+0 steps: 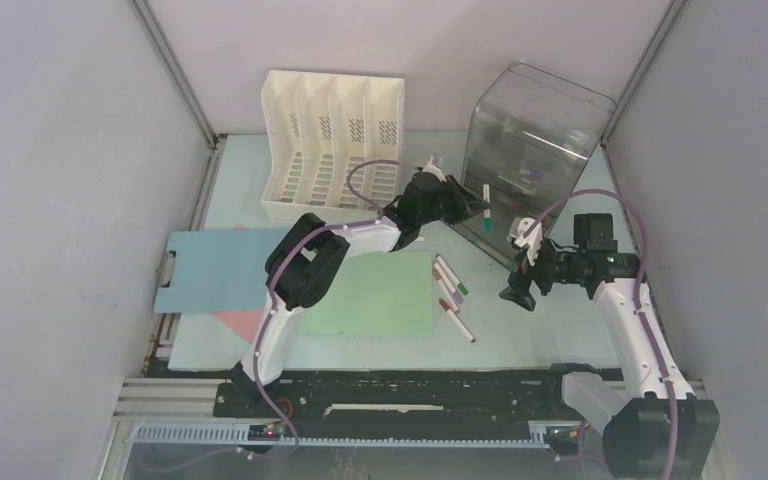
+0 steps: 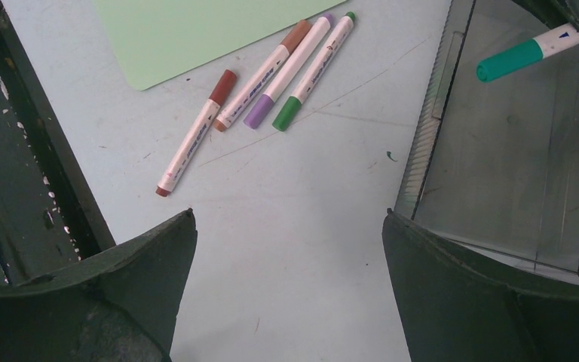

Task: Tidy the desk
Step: Place the stationery in the drawer.

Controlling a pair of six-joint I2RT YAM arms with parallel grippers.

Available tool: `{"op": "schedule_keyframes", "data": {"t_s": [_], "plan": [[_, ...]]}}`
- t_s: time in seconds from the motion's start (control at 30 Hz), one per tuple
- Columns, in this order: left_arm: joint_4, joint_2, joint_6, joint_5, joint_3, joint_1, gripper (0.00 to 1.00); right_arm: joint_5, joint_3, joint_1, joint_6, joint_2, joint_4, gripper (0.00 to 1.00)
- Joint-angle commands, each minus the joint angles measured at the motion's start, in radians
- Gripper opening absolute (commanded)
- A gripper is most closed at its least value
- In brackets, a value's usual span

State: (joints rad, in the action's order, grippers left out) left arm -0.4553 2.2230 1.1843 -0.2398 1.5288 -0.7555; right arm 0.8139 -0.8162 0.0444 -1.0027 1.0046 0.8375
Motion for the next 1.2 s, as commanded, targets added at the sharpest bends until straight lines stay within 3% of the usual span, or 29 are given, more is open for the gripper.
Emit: {"op": "schedule_keyframes", "data": {"t_s": [0.0, 0.27, 0.47, 0.67, 0.9, 1.17], "plan": [[-0.077, 0.036, 0.098, 0.02, 0.062, -0.001, 0.2, 0.013, 0.0, 0.005, -0.015, -0.001, 0.003, 1.0], [-0.07, 0.075, 0.134, 0.005, 0.105, -0.001, 0.45, 0.019, 0.0, 0.013, -0.019, 0.0, 0.007, 1.0], [-0.006, 0.01, 0.044, -0.001, 0.1, -0.001, 0.49, 0.039, 0.0, 0.03, -0.027, -0.005, 0.02, 1.0], [0.134, -0.184, -0.194, 0.038, 0.054, 0.0, 0.51, 0.059, 0.0, 0.032, -0.029, -0.003, 0.025, 1.0], [0.33, -0.461, -0.555, 0.176, -0.087, 0.001, 0.56, 0.052, 0.003, -0.015, -0.009, 0.031, 0.013, 1.0], [0.444, -0.861, -0.979, 0.462, -0.364, 0.02, 0.91, -0.063, 0.037, -0.249, 0.114, 0.064, -0.105, 1.0]]}}
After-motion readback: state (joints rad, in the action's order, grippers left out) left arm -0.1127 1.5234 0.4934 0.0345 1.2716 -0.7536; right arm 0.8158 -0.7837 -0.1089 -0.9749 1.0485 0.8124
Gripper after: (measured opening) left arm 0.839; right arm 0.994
